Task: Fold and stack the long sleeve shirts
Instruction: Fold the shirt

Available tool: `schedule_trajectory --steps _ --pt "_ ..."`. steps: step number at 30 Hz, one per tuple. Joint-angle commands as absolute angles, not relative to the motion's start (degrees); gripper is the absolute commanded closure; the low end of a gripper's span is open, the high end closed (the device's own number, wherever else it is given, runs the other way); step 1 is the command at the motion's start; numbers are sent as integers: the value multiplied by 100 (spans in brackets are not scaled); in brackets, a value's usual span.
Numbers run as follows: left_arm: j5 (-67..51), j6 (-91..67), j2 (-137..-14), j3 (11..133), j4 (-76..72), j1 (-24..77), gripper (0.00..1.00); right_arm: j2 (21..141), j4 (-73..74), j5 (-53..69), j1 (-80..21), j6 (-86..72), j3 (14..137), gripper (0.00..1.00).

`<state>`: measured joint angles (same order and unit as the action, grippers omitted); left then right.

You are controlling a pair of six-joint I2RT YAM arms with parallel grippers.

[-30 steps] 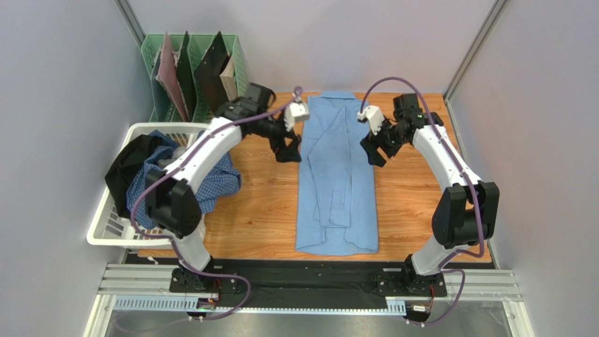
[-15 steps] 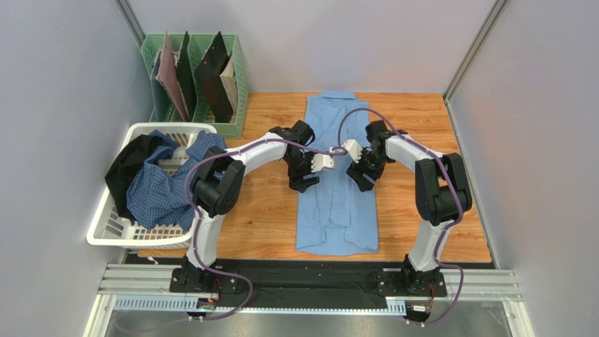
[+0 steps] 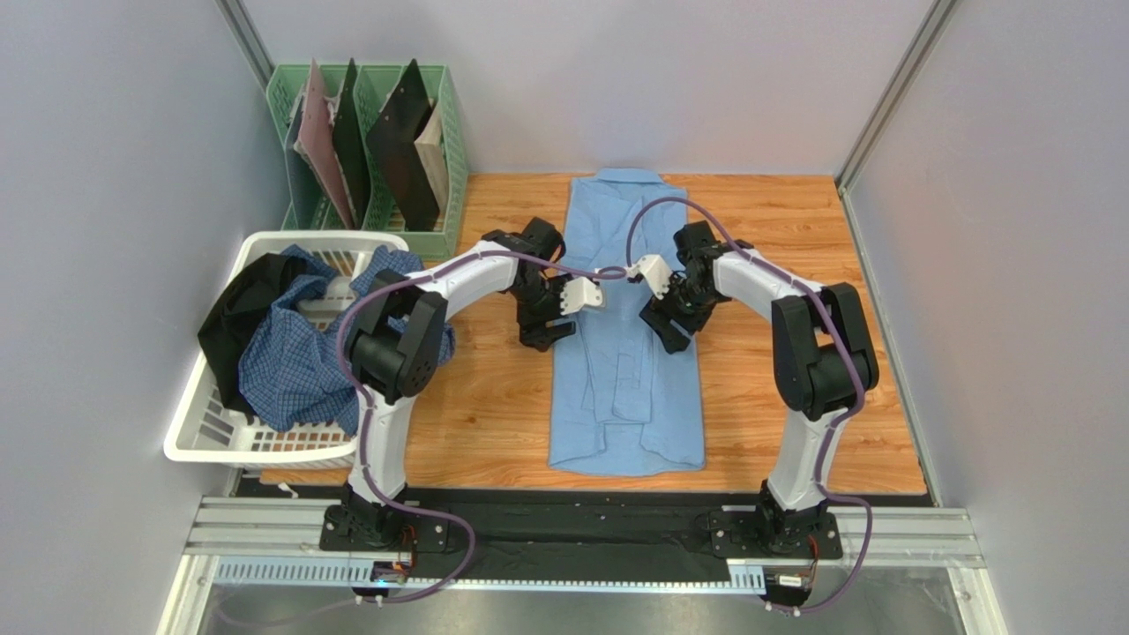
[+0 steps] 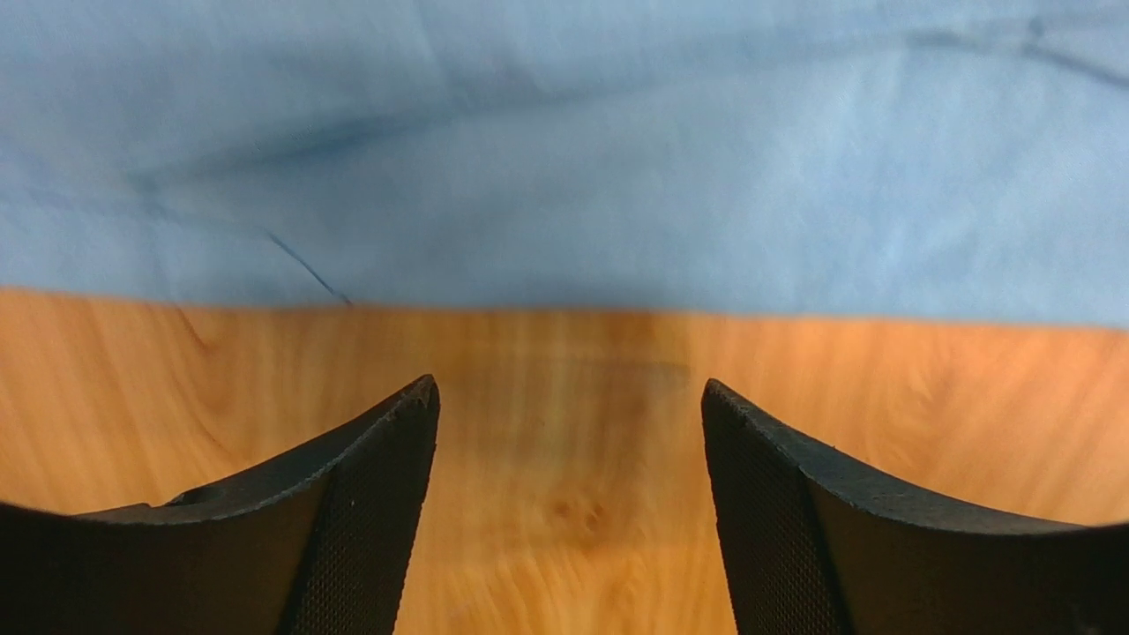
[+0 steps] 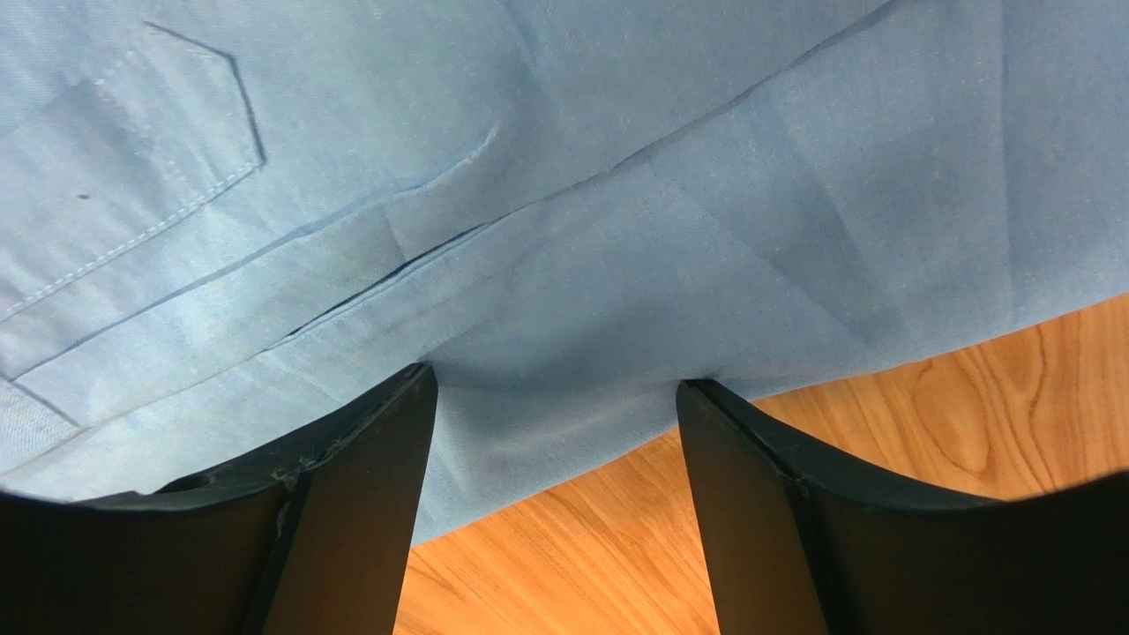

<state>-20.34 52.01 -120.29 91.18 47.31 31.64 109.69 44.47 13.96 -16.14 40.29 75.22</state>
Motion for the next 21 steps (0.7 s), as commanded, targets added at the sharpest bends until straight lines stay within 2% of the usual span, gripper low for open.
schedule_trajectory --steps 1,6,11,15,21 --pt "-2767 5458 -10892 8615 4904 3094 21 10069 4605 1941 -1398 4200 7455 29" --pt "-3751 5335 -9134 7078 4624 3199 22 8177 4544 2425 -1310 5736 6146 29" --pt "-3464 5327 -7886 5278 3642 3927 24 6577 4781 2936 -1825 6266 4654 37" --pt "-3121 5291 -7805 4817 3208 4542 29 5461 4544 2419 -2732 6381 3625 41" --pt "-2384 5476 -7805 4386 2769 5430 30 4940 4632 1890 -3647 6460 2848 40"
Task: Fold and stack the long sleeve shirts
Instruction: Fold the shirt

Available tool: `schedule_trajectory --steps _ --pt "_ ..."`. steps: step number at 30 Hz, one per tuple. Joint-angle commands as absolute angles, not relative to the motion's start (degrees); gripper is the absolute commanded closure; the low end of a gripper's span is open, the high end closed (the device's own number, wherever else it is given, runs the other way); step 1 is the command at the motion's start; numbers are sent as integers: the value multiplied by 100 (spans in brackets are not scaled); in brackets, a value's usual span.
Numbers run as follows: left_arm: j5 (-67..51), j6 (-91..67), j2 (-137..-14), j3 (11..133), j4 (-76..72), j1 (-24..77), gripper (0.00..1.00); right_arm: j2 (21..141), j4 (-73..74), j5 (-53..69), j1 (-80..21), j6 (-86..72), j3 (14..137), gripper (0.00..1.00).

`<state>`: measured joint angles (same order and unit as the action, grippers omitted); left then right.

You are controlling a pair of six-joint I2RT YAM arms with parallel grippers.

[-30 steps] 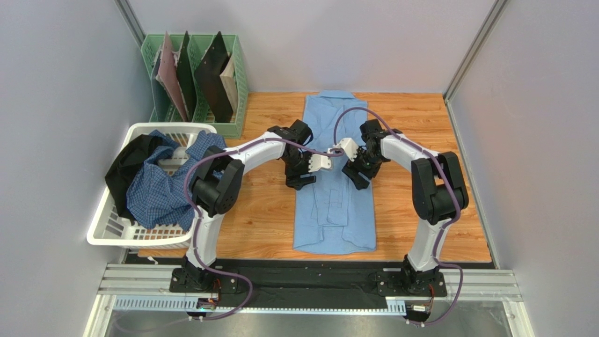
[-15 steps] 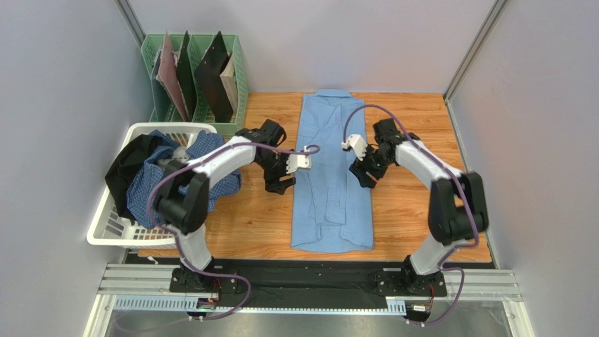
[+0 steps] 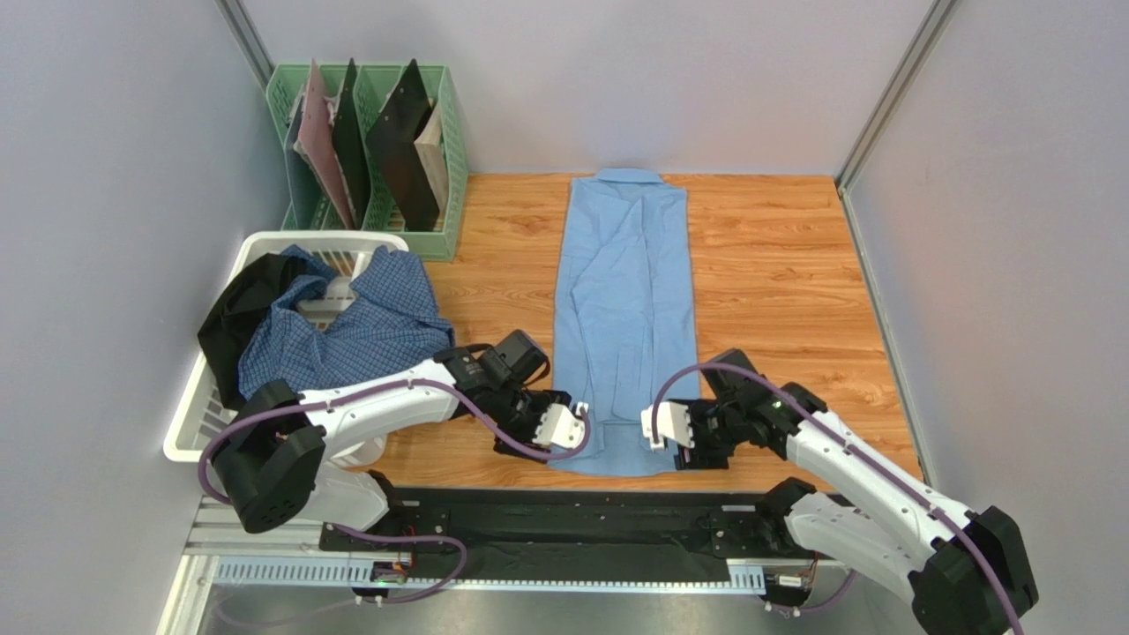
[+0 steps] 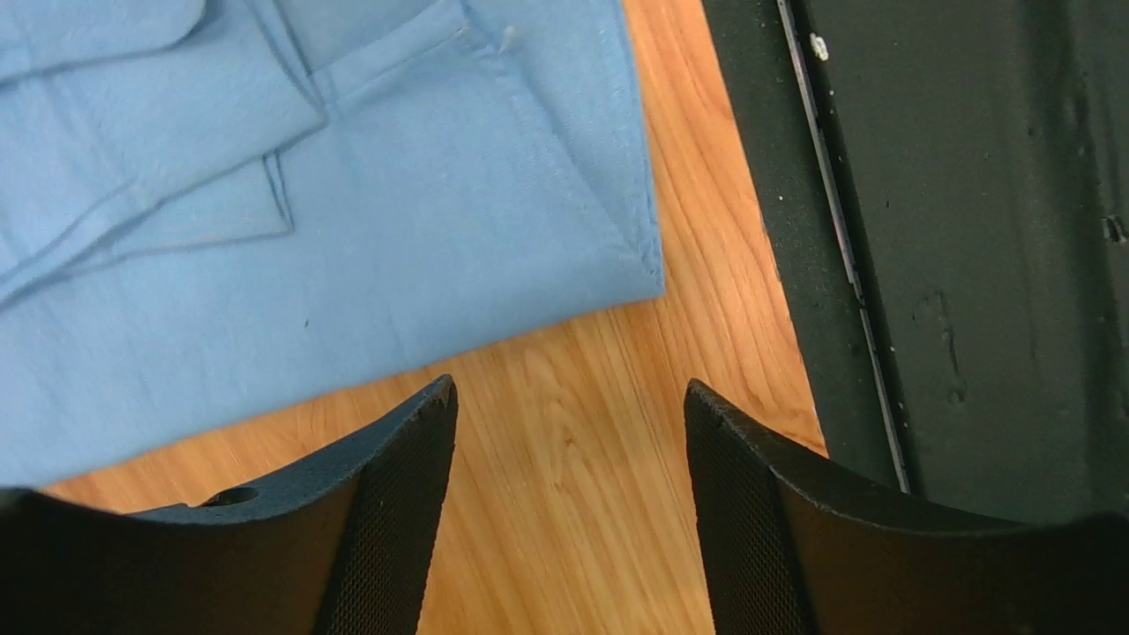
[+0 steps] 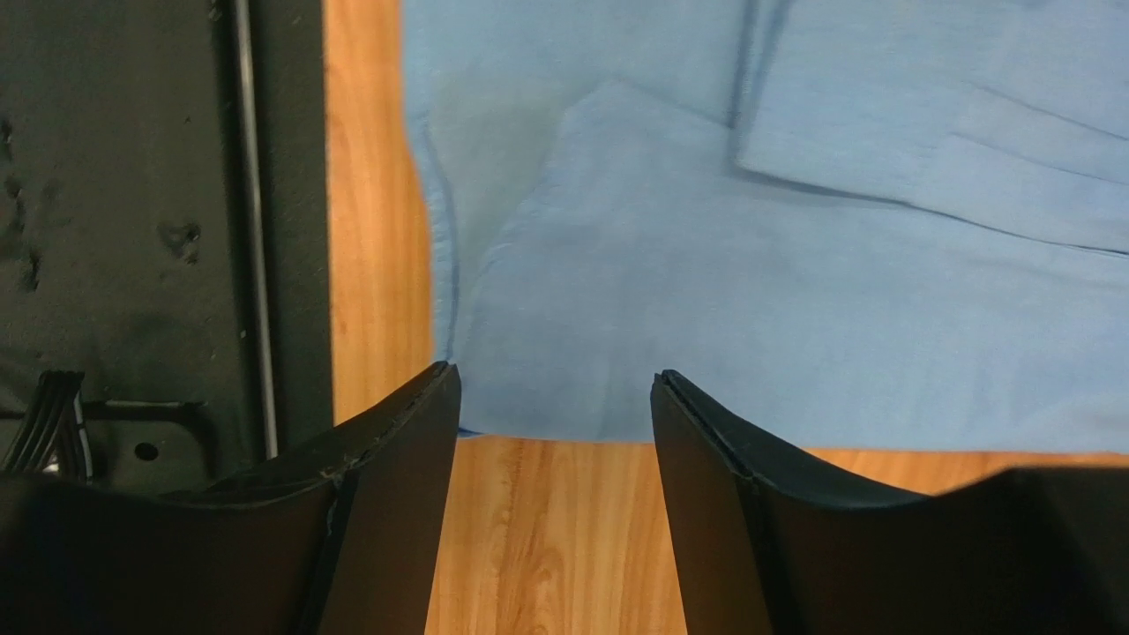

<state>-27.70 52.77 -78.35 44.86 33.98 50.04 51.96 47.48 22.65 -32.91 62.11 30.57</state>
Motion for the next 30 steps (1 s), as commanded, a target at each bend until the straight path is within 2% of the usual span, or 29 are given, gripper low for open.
schedule_trajectory --steps 1,6,16,18,19,20,21,22,24,25,27,28,30 --pt "-2312 5467 -7883 4360 2725 5510 30 4913 4606 1820 -3734 6460 2752 40" --pt "-1584 5484 -8165 4219 2303 6037 30 4922 4614 1617 -4025 6504 2628 38" --pt "-1187 5599 -8481 4131 2197 6425 34 4842 4642 1433 -4210 6628 2505 37" --pt "-1108 5573 -8551 4175 2206 6460 38 5209 4430 1214 -4350 6574 2557 44" --pt "-1107 5555 -8587 4201 2206 6460 48 5334 4377 1161 -4377 6548 2575 47" --pt "-1090 5555 -8587 4201 2215 6460 52 5474 4255 1047 -4368 6530 2584 55" --pt "-1090 5537 -8587 4201 2206 6460 56 5641 4176 1002 -4377 6513 2575 59" --pt "-1081 5528 -8552 4175 2180 6460 65 5695 4097 898 -4377 6504 2540 67" --pt "-1090 5502 -8491 4140 2153 6460 77 5704 3938 844 -4456 6381 2496 75" --pt "-1099 5458 -8403 4114 2127 6460 87 5617 3946 818 -4465 6337 2479 83" --pt "-1186 5336 -8297 4113 2144 6460 96 5441 4034 817 -4509 6232 2496 88" --pt "-1221 5196 -8158 4131 2188 6460 100 5223 4165 800 -4526 6179 2557 94" --pt "-1423 5054 -7929 4218 2337 6460 100 4976 4428 852 -4553 6039 2680 100"
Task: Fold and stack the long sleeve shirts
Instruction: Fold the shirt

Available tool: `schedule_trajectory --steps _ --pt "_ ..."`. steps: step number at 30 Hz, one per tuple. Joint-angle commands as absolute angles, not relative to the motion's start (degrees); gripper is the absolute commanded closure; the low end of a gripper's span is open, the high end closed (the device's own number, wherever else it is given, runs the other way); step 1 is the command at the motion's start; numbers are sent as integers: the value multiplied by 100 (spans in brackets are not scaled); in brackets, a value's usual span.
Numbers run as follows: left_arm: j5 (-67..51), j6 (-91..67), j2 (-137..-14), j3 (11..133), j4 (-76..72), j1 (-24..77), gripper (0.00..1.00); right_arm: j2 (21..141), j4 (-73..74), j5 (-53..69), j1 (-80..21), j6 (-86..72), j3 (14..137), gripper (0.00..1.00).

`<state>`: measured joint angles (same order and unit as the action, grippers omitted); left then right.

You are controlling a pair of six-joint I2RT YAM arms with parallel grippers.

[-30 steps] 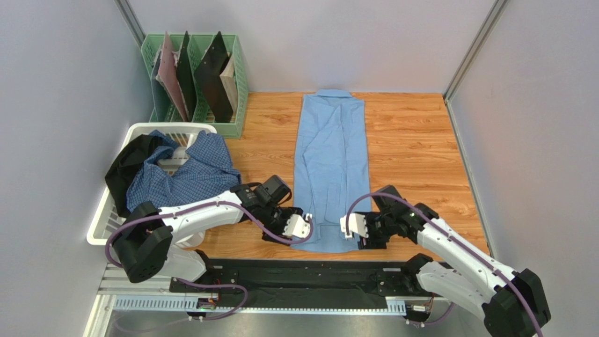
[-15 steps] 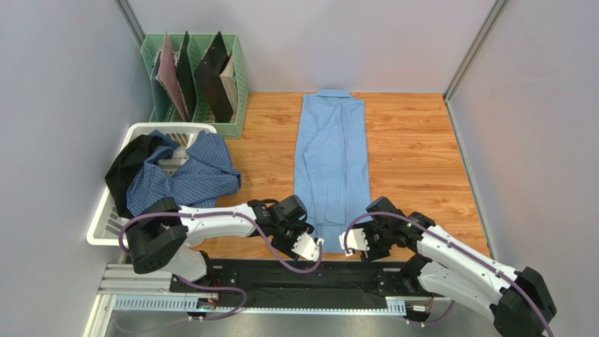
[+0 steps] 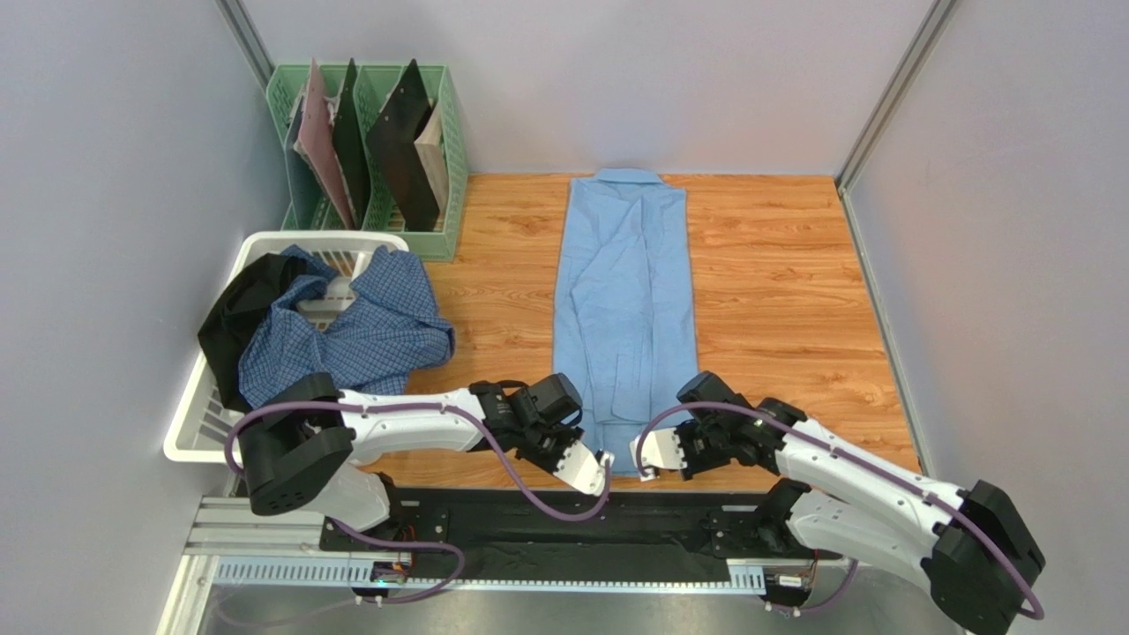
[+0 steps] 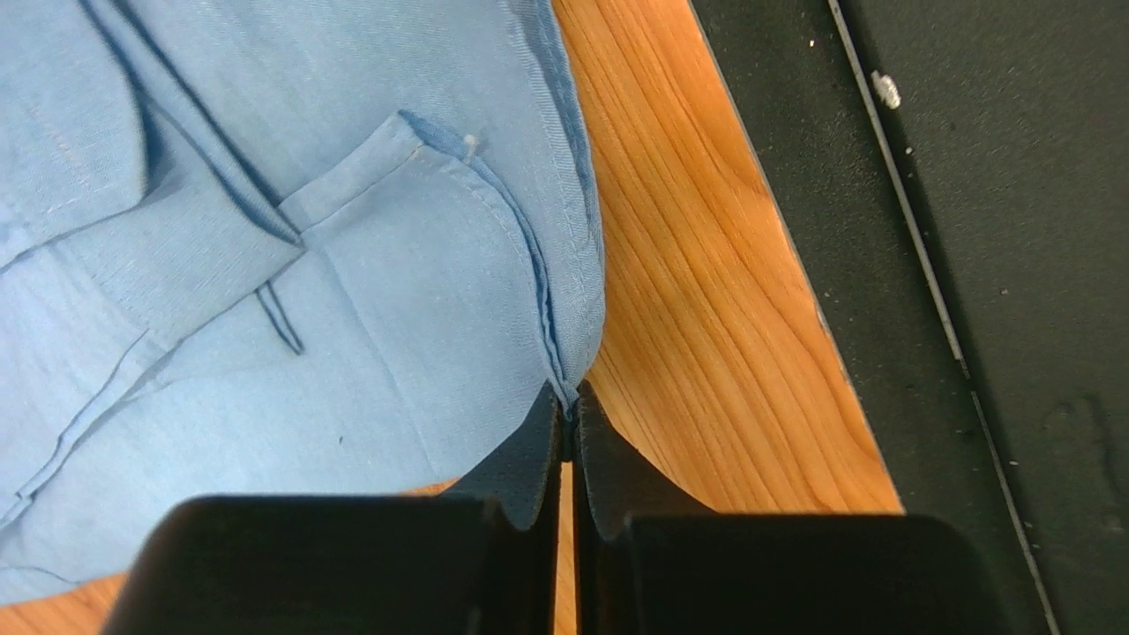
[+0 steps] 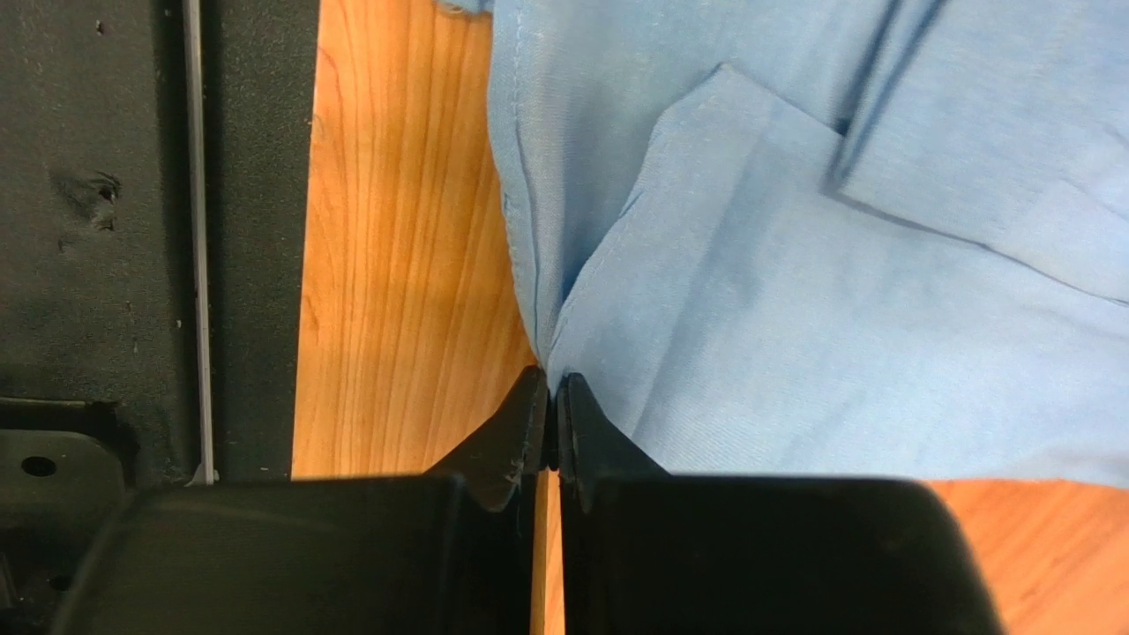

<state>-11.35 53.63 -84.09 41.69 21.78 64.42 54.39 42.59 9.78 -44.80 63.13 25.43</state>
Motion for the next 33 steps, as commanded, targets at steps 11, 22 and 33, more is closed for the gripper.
schedule_trajectory --steps 11,22,33 --pt "-1889 4254 -6785 4649 3532 6671 100 3894 6152 1099 -4816 5335 3665 100" --pt "-1933 3885 -6372 4605 3586 6505 100 3691 6293 1098 -4808 5150 3920 100" --pt "-2153 4008 -6442 4790 3595 6311 100 3920 6038 1019 -4808 5124 4192 100"
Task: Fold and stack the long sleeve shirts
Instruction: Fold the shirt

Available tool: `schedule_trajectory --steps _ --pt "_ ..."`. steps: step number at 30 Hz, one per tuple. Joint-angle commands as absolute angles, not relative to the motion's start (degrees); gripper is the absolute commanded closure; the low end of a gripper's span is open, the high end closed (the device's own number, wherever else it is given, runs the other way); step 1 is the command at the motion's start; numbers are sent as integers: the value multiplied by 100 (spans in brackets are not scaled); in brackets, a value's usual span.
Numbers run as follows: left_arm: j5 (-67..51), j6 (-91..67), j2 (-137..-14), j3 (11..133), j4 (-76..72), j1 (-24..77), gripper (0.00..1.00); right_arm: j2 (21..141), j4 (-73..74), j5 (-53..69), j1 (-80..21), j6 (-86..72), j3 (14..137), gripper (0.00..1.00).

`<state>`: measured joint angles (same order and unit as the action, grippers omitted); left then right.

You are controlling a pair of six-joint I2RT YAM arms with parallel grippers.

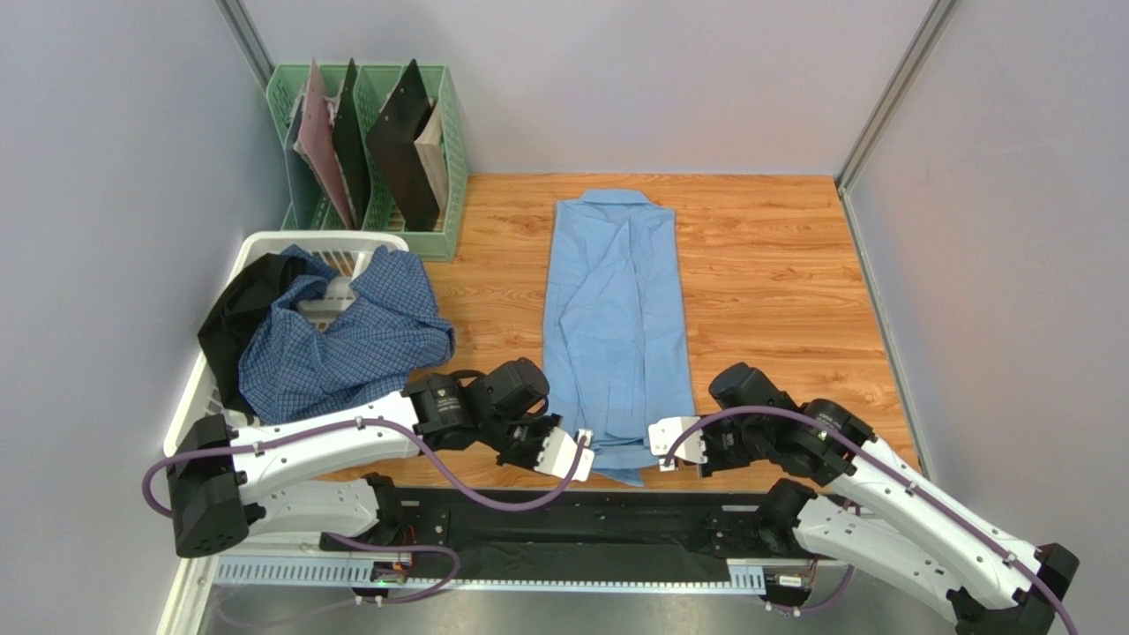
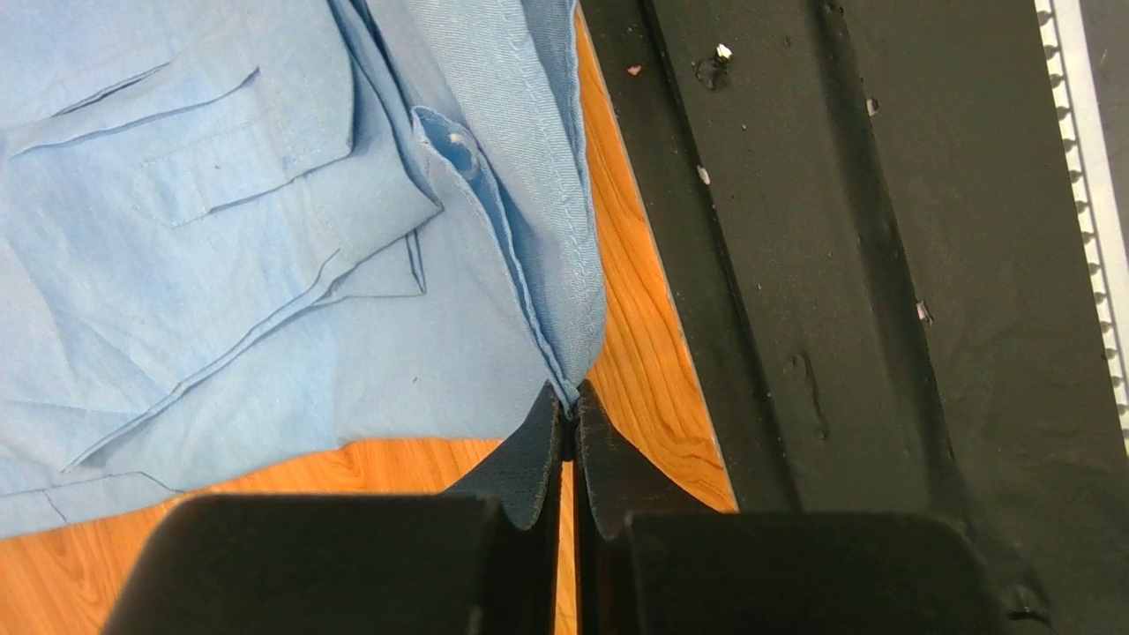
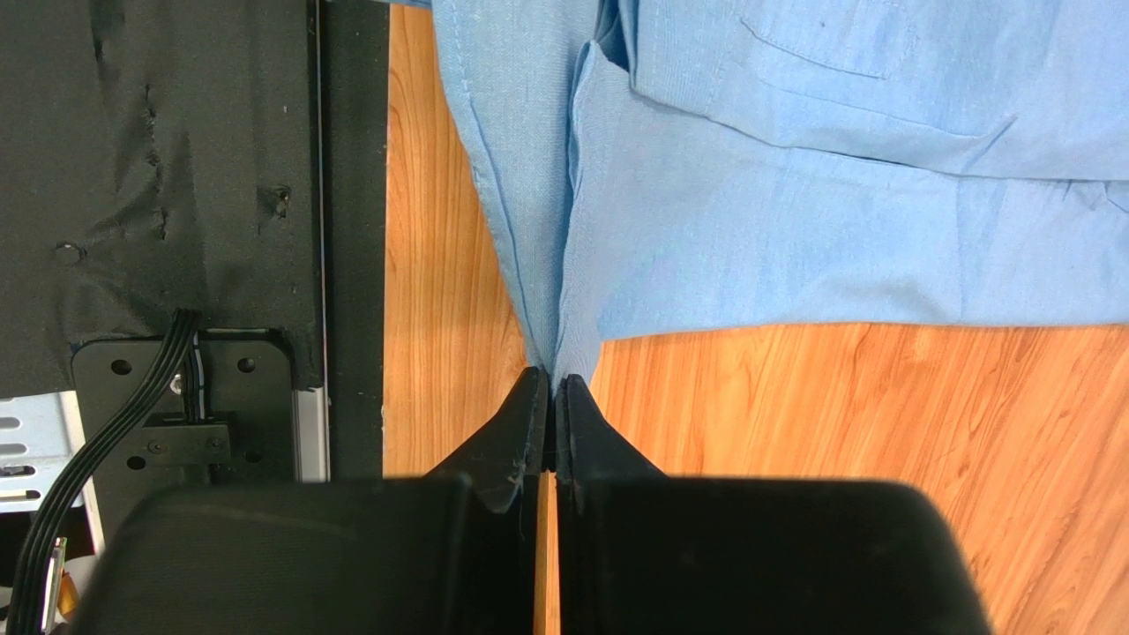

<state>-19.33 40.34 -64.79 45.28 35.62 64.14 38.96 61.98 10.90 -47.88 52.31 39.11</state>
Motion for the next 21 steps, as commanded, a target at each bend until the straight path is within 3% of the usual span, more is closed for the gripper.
schedule_trajectory --steps 1,9,12,16,21 --pt "-2206 4034 -6460 4799 3595 6232 100 3937 6003 993 -4808 5115 4192 100" --pt "-2627 4482 -6776 5272 3674 5705 100 4455 5766 861 -4755 5229 4691 100" --pt "-2873 4623 -7162 5946 3979 5284 100 5017 5766 1194 -4160 5764 5175 100" --pt "-3303 5244 -7891 6941 4526 4378 100 6369 5906 1967 -2852 6388 6595 100" --pt "-3489 5598 -9349 8713 4965 3483 100 8242 5898 2434 -2085 6942 8022 100"
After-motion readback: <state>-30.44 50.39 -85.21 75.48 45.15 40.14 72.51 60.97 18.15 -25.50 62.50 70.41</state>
